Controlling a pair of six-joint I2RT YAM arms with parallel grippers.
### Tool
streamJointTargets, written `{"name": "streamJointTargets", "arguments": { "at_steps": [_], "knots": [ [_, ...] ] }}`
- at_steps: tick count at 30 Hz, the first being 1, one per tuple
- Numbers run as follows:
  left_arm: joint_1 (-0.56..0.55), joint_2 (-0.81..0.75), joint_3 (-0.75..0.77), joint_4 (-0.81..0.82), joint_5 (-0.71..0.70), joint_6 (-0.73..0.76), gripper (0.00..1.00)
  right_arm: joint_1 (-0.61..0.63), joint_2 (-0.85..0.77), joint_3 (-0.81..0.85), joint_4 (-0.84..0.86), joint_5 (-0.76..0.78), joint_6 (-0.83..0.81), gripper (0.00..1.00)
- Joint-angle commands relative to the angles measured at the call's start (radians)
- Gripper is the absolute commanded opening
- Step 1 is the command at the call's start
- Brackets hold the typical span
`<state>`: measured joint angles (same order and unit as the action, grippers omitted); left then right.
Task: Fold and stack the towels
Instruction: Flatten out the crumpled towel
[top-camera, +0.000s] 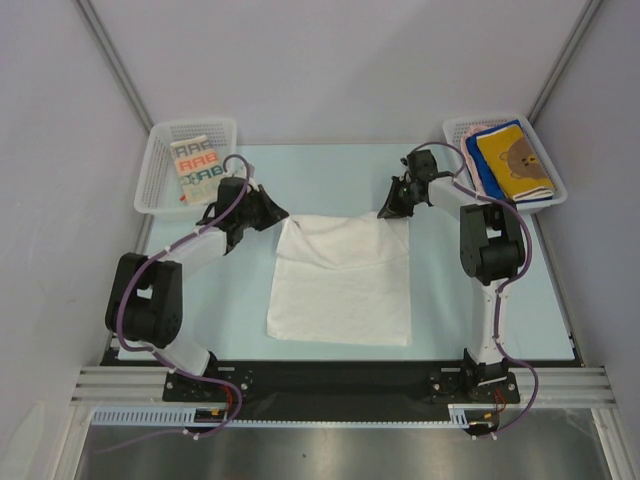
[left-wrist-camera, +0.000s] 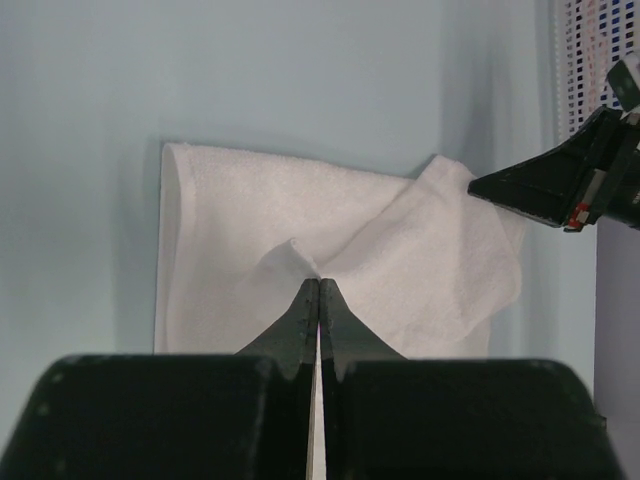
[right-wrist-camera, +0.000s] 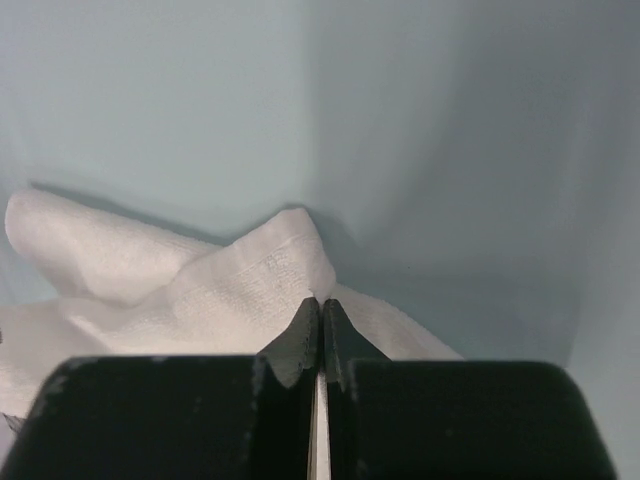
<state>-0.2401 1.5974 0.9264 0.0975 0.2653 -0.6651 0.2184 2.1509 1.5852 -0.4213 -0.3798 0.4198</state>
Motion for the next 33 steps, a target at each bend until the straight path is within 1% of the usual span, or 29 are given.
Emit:
{"name": "streamJointTargets", "arguments": {
  "at_steps": [1,5,9,13,17,21,23,24,30,33],
  "knots": [
    [-0.007,0.001,0.066,0.083,0.022,0.012,0.00,0.001,-0.039,0.033,0.004,0.028,-0.010,0.00],
    [-0.004,-0.007,0.109,0.108,0.020,0.048,0.00,-0.019,-0.126,0.025,0.033,0.079,-0.003,0.00],
    [0.015,-0.004,0.198,0.145,0.020,0.094,0.00,-0.051,-0.233,0.022,0.094,0.122,0.011,0.00],
    [0.025,0.015,0.281,0.220,0.028,0.149,0.00,-0.065,-0.342,0.018,0.206,0.168,0.019,0.00],
    [0.033,0.078,0.386,0.306,0.081,0.183,0.00,-0.068,-0.371,0.018,0.308,0.208,0.022,0.00],
    [0.044,0.174,0.498,0.363,0.098,0.209,0.00,-0.070,-0.349,0.047,0.406,0.229,0.016,0.00],
    [0.056,0.209,0.537,0.376,0.115,0.210,0.00,-0.071,-0.317,0.080,0.409,0.240,0.004,0.00],
    [0.061,0.226,0.570,0.384,0.123,0.206,0.00,-0.074,-0.304,0.096,0.441,0.239,0.001,0.00],
    [0.088,0.346,0.699,0.396,0.143,0.183,0.00,-0.085,-0.192,0.254,0.426,0.234,-0.009,0.00],
    [0.097,0.397,0.767,0.396,0.150,0.174,0.00,-0.088,-0.137,0.301,0.426,0.231,-0.009,0.00]
  ]
}}
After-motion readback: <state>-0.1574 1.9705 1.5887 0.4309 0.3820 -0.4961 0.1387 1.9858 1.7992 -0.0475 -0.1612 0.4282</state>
